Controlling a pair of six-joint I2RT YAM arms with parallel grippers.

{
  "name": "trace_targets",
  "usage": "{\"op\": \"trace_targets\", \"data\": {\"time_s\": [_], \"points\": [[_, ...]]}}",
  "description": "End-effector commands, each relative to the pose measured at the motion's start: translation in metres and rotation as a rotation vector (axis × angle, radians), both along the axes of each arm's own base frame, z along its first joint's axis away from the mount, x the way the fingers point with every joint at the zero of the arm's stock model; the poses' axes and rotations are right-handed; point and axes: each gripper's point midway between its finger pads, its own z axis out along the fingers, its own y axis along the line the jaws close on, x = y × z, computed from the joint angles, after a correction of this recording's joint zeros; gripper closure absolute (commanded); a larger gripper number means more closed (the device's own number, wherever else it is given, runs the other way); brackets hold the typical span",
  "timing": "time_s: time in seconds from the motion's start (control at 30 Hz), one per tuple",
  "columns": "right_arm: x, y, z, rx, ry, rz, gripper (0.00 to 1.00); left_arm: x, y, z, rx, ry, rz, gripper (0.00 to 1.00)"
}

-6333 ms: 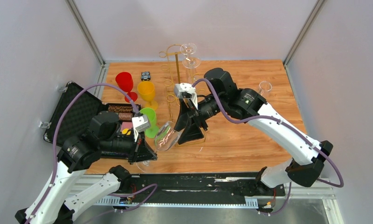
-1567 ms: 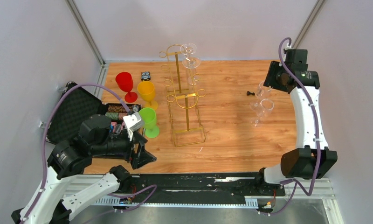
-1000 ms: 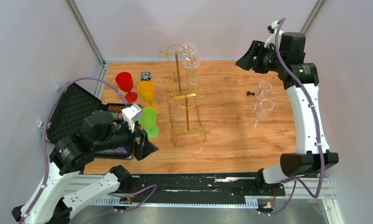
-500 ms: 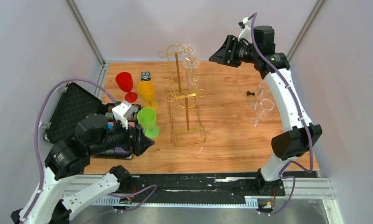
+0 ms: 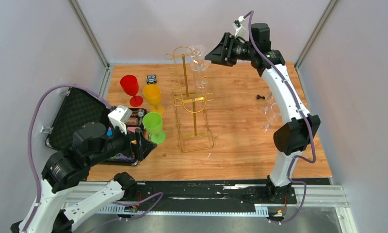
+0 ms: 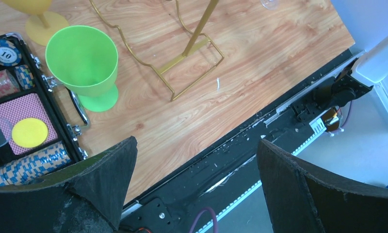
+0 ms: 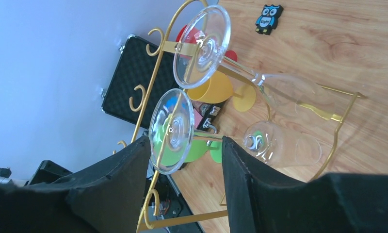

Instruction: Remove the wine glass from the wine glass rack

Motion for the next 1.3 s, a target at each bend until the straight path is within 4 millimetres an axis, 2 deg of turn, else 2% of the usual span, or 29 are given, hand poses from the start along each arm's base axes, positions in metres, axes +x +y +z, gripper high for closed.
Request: {"op": "trace_targets", "data": {"time_s": [0.0,0.6,1.0,1.27], "points": [[-0.006,0.015,0.033,0.081,-0.058,0.062,0.46,0.000,0.004,0.013,-0.041,-0.026,0.034,0.00],[-0.022,0.031,0.046,0.163,-0.030,0.161,0.49,-0.004,0.006,0.012,-0.059,-0.021,0.041,0.00],[-0.025,0.040,0.034,0.177,0.030,0.182,0.50,-0.005,0.008,0.013,-0.071,-0.030,0.042,0.00],[-0.020,0.040,0.028,0.167,0.038,0.147,0.51,0.022,0.017,0.039,-0.093,-0.101,0.188,0.00]]}}
